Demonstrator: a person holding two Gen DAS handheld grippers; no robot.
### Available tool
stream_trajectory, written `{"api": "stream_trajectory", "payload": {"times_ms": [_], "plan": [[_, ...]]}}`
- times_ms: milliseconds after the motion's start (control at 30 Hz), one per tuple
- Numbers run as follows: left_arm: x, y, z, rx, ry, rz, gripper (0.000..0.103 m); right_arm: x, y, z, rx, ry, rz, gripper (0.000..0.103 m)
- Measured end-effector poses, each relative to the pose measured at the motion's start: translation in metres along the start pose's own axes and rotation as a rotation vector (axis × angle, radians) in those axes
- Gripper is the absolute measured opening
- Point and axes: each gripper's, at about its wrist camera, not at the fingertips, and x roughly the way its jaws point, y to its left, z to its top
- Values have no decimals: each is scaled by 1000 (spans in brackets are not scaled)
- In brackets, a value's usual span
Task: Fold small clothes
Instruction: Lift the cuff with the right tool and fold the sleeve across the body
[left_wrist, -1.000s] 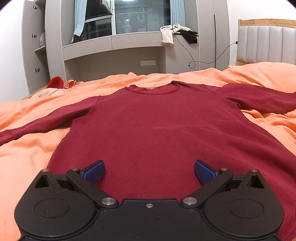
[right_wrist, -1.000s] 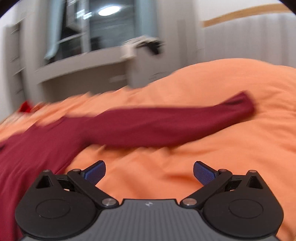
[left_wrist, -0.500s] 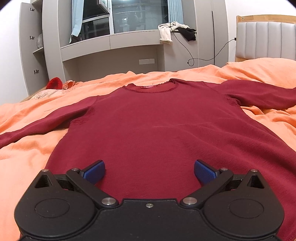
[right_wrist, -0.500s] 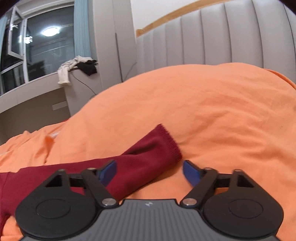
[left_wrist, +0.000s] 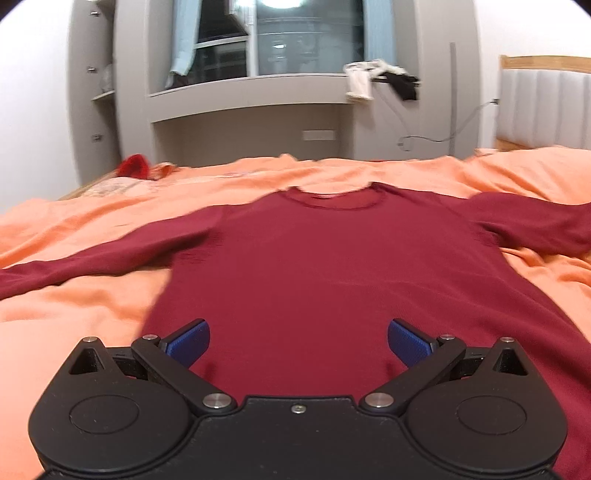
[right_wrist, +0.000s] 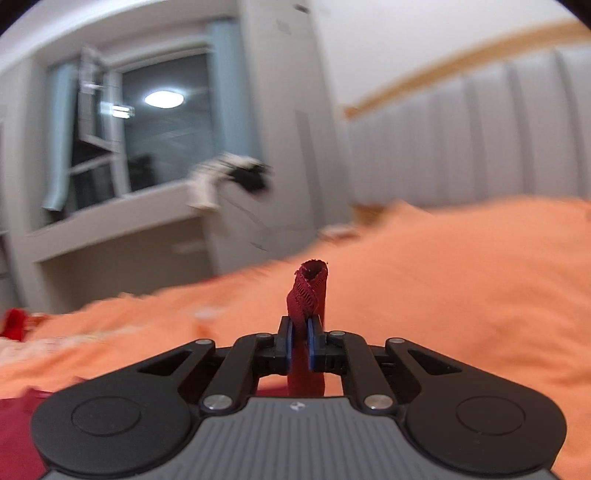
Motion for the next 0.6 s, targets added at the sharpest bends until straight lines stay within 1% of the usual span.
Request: {"api": "stream_trajectory", "payload": {"times_ms": [67,133,233,300,367,467,600], "plan": [[0,7,3,-16,12,51,102,-10,38,12,-38,-22,85,8],[0,17,5,-47,29,78,102,-22,76,19,-81,-39,169,8],[-3,39,9,-121,51,89,102,-34,136,22,-154,-52,286,8],[-6,55,12,-181,52,94,102,-39,178,16,-193,-48,366,8],[-10,70,14,-231,40,111,102,-48,218,1,-240,-42,439,8],[-15,90,17,-296,22,135,102,-65,279,-33,-339,-29,525,8],[-19,118,18,-387,15,175,102,-80,348,-88,-450,40,623,8]]}}
